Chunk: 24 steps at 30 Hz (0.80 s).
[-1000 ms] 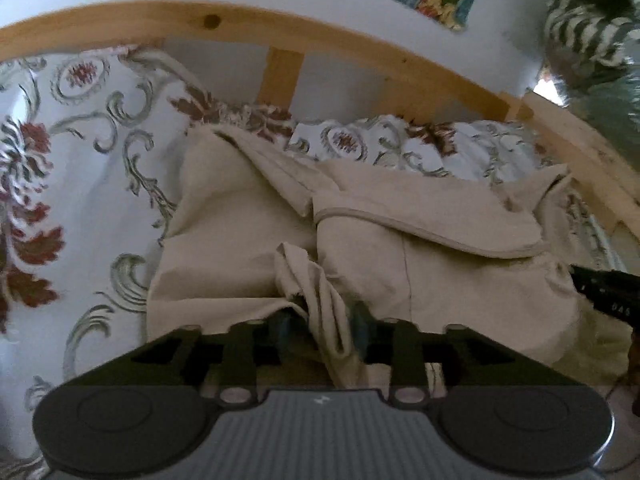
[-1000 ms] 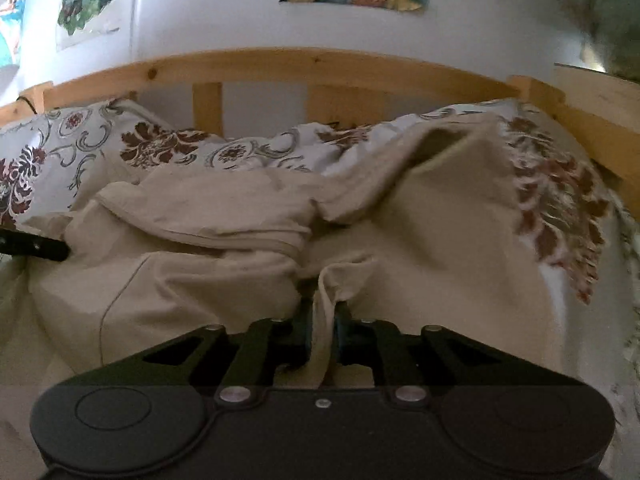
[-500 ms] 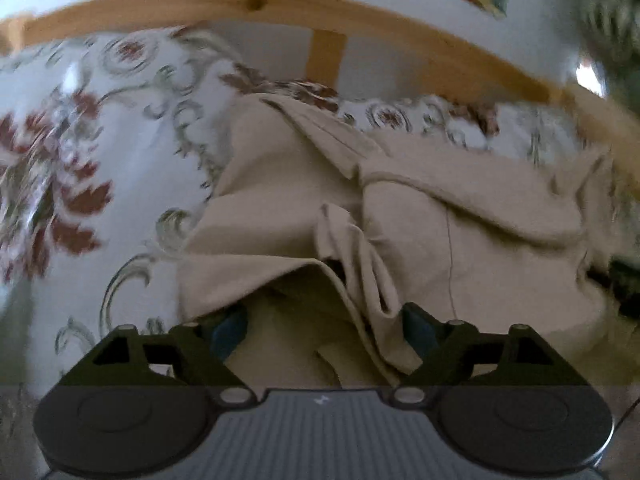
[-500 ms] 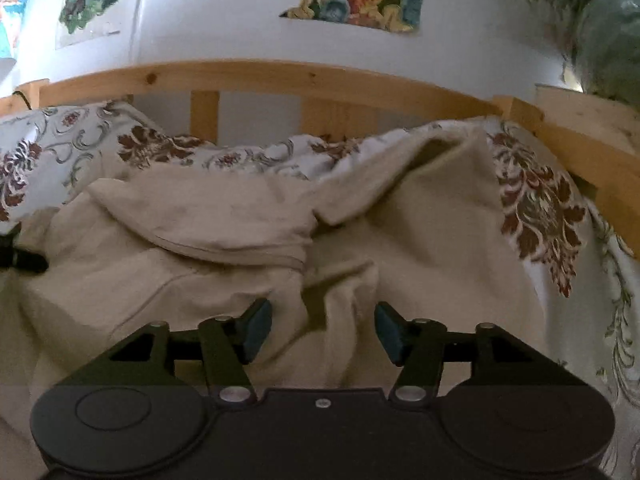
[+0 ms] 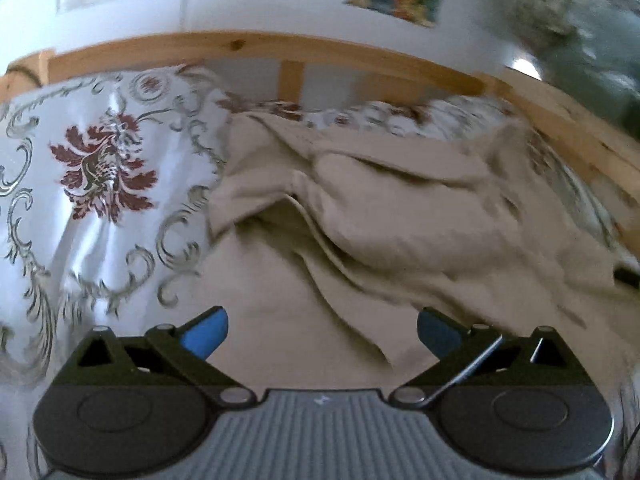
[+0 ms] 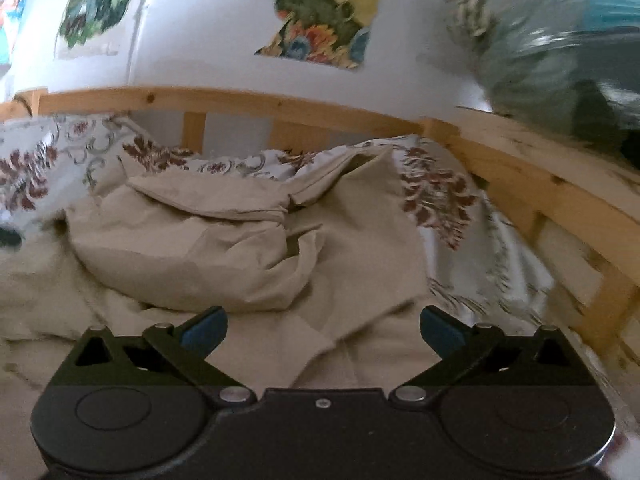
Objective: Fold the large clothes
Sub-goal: 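Lift both tools away from the folded jacket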
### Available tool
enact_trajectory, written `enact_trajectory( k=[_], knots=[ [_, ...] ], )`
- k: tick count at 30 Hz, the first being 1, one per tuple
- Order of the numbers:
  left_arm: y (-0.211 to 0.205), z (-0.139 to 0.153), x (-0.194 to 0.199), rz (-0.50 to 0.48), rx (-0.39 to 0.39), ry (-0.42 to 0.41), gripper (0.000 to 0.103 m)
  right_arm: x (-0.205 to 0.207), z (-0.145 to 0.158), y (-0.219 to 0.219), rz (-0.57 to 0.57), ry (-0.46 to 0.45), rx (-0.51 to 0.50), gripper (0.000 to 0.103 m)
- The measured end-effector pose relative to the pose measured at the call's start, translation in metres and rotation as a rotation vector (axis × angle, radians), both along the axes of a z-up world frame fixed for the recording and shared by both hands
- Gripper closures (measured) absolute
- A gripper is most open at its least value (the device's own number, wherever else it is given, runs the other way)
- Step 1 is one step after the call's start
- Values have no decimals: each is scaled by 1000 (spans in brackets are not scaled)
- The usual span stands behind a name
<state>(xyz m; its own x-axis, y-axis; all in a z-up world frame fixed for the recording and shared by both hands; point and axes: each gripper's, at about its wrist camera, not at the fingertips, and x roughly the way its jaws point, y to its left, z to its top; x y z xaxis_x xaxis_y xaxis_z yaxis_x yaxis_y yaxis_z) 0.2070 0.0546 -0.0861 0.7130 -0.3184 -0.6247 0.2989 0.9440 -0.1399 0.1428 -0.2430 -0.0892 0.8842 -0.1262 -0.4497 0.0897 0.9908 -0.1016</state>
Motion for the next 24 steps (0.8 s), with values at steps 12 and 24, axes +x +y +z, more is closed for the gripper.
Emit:
enact_trajectory(
  k=[12, 24],
  knots=[
    [-74, -8, -131, -293, 303, -124, 1, -102, -9, 19, -31, 244, -75, 1],
    [-87, -34, -132, -287, 472, -84, 1, -80, -39, 22, 87, 389, -39, 1]
  ],
)
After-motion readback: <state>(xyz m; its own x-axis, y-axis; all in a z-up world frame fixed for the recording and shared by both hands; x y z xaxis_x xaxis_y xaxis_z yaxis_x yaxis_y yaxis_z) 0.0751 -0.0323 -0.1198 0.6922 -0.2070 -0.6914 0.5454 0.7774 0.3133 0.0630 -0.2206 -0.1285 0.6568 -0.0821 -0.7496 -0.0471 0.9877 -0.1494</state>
